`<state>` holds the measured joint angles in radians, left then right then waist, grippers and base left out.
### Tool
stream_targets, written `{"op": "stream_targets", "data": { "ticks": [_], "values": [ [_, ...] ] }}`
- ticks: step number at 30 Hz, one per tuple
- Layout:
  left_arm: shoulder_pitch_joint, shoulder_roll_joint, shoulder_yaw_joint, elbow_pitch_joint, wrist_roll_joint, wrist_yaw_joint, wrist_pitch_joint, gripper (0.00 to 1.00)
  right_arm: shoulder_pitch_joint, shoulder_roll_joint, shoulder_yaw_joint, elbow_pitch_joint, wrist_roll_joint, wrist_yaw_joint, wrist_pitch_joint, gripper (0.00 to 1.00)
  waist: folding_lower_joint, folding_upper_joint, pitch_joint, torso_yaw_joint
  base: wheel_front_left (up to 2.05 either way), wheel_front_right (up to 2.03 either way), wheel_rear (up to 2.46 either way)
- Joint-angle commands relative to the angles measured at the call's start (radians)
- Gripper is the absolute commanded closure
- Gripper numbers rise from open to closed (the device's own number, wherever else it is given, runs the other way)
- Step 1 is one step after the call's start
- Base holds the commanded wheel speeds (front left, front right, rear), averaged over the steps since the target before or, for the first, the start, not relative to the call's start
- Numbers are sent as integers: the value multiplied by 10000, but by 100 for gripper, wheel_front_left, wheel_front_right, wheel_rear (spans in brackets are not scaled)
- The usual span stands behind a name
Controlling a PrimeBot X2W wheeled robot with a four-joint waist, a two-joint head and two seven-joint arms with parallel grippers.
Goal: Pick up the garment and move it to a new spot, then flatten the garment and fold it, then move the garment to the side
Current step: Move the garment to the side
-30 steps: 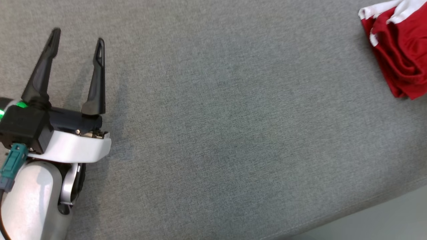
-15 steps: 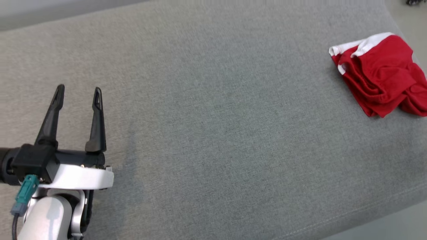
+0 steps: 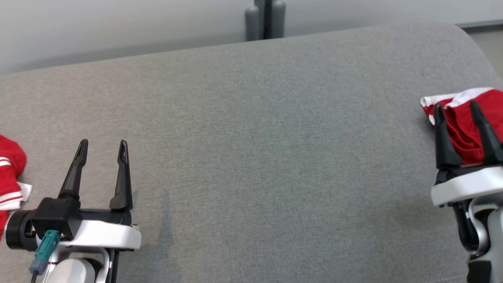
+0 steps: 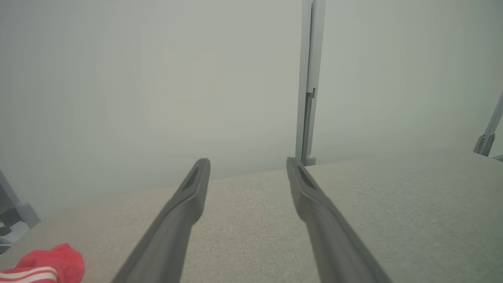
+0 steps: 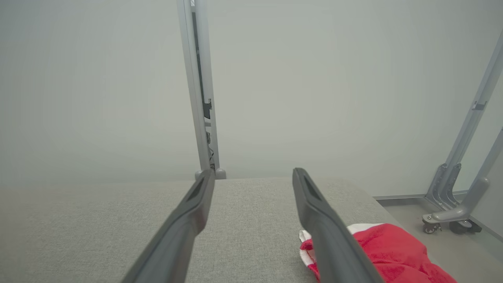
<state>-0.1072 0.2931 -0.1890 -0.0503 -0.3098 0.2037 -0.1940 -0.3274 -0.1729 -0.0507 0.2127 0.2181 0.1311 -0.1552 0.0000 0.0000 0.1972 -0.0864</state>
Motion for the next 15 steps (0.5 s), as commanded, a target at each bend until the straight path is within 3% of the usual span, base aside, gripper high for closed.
{"op": "stream_targets", "data": {
  "ticks": [1,15],
  "values": [
    [112,21,24,46,-27,63,-21,0,217,19,8,-140,-93,-7,73,0,0,0,-328,317,0,0,0],
    [1091,51,-88,377,-344,-57,-94,0,2429,659,-173,-1896,-748,-7,951,0,0,0,-1430,934,0,0,0]
  ]
}}
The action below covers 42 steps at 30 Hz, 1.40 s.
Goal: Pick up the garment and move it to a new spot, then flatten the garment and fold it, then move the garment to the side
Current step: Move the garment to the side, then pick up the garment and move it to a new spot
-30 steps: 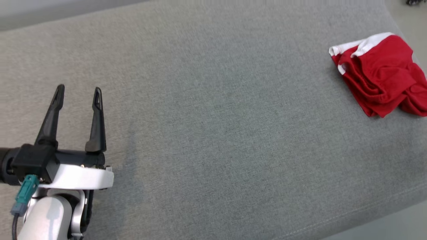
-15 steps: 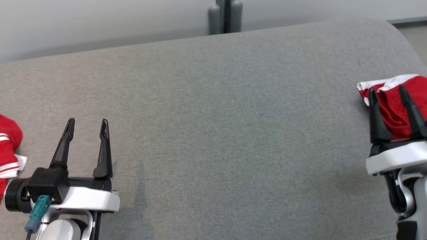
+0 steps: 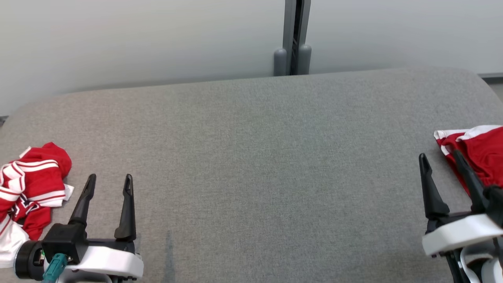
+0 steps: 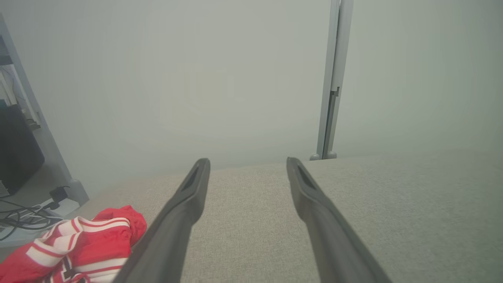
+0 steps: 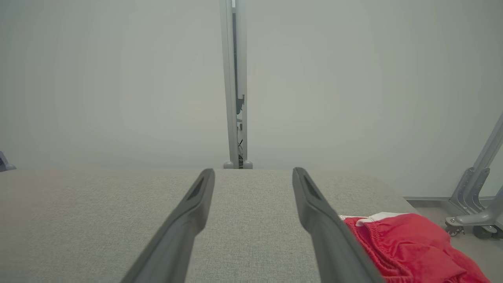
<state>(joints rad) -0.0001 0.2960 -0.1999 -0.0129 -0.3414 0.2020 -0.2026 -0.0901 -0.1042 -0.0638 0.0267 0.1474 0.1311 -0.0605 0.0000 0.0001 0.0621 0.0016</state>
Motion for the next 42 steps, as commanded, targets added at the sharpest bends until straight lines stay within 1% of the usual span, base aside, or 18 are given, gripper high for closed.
{"op": "stream_targets", "data": {
  "ticks": [1,9,14,34,38,42],
  "values": [
    [65,30,1,10,-37,-51,8,0,217,12,-87,-141,-59,-7,81,0,0,-1,-154,87,0,0,0],
    [438,91,-28,-44,-113,88,117,0,1204,201,-233,-996,-171,-7,489,0,0,-1,-546,95,0,0,0],
    [496,138,-51,-90,-147,103,215,0,1437,263,-235,-1348,-65,-7,654,0,0,-1,-581,58,0,0,0],
    [266,199,-186,-207,-224,186,319,0,1568,404,-275,-1494,101,-7,693,0,0,-1,-521,161,0,0,0],
    [81,188,-147,-232,-253,189,245,0,1571,417,-358,-1545,91,-7,643,0,0,-1,-479,431,0,0,0],
    [-87,148,-74,-207,-331,164,118,0,1568,422,-384,-1678,63,-5,686,0,0,-1,-432,1051,0,0,0]
  ]
}}
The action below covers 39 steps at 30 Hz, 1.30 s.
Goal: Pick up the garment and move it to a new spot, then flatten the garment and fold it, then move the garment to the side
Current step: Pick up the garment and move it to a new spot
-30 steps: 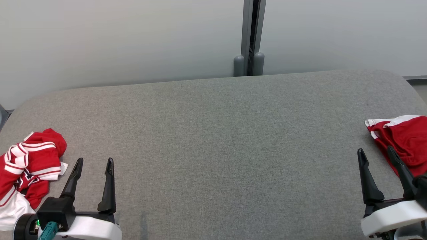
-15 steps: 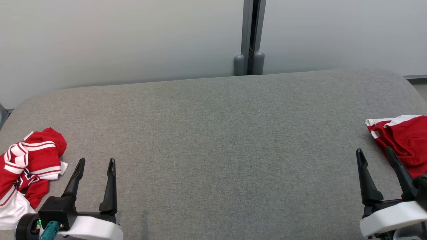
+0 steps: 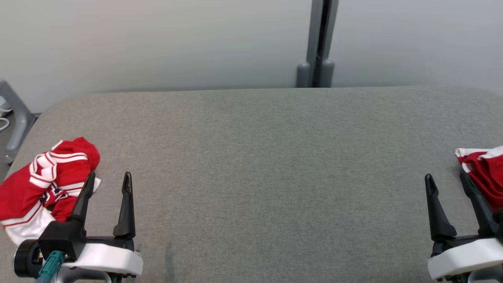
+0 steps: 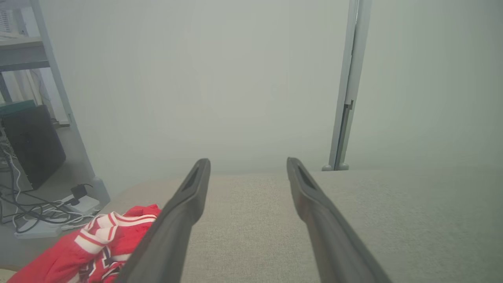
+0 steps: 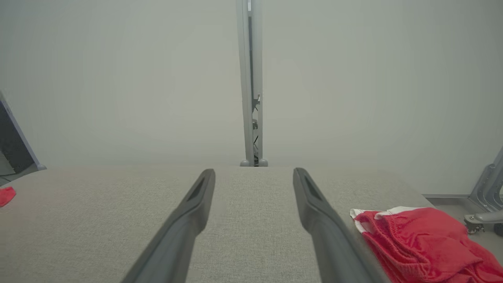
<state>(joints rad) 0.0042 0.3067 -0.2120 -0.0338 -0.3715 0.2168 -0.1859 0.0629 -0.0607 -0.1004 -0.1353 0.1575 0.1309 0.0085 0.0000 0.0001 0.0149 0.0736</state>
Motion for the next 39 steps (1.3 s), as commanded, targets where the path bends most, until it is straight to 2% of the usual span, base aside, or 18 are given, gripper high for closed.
{"op": "stream_targets", "data": {
  "ticks": [1,10,17,31,39],
  "values": [
    [-198,52,64,18,-51,-2,-85,0,41,-10,-21,-87,-53,-3,22,0,0,-1,57,541,0,0,0],
    [-537,36,449,377,-428,-137,-387,0,-201,-34,201,-248,0,-3,148,0,0,-1,106,2226,0,0,0],
    [-513,9,540,575,-505,-195,-538,0,-276,-81,335,-103,101,-3,104,0,0,-1,75,2995,0,0,0],
    [-638,-109,448,739,-616,-220,-592,0,-345,-34,442,-41,189,-3,99,0,0,-1,105,3259,0,0,0],
    [-1533,-174,610,1081,-851,-294,-594,0,-605,-109,606,-202,171,-3,237,0,0,-1,536,3077,0,0,0]
  ]
}}
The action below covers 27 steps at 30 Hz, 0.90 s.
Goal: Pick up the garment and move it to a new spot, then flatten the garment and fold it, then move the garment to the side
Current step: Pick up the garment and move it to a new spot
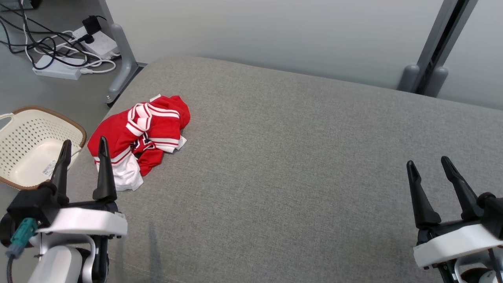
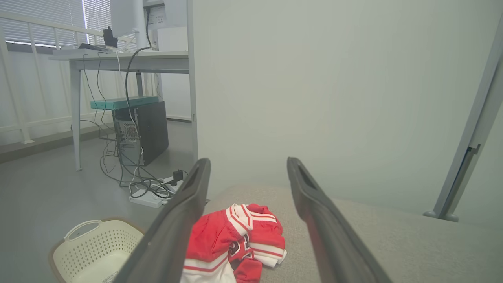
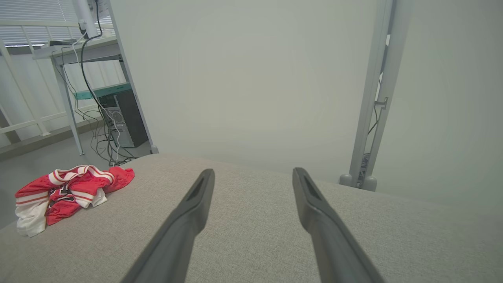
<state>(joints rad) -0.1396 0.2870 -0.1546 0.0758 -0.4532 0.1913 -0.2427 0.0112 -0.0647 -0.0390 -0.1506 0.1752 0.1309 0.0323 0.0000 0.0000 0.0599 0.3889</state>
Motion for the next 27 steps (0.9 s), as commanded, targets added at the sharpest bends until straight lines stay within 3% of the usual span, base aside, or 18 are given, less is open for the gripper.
{"op": "stream_targets", "data": {
  "ticks": [1,12,24,25,26,27],
  "values": [
    [-294,29,61,166,-95,-81,-18,0,-142,-99,30,-91,-19,-3,34,0,0,0,197,-142,0,0,0],
    [-2063,-150,694,3927,-1331,-888,-11,0,-952,-413,295,-580,-203,-3,451,0,0,0,2163,-1120,0,0,0],
    [-4114,-121,1201,8354,-1941,-1922,-181,0,-1726,-652,432,-760,-199,-3,550,0,0,0,3656,-1434,0,0,0],
    [-4200,-98,1209,8576,-1916,-1996,-193,7,-1747,-652,430,-742,-189,-3,547,0,0,0,3707,-1439,0,0,0],
    [-4294,-59,1219,8797,-1863,-2057,-207,60,-1777,-646,430,-720,-175,-3,539,0,0,0,3738,-1442,0,0,0],
    [-4378,-26,1202,8967,-1791,-2109,-220,100,-1807,-643,429,-706,-165,-3,530,0,0,0,3765,-1448,0,0,0]
  ]
}}
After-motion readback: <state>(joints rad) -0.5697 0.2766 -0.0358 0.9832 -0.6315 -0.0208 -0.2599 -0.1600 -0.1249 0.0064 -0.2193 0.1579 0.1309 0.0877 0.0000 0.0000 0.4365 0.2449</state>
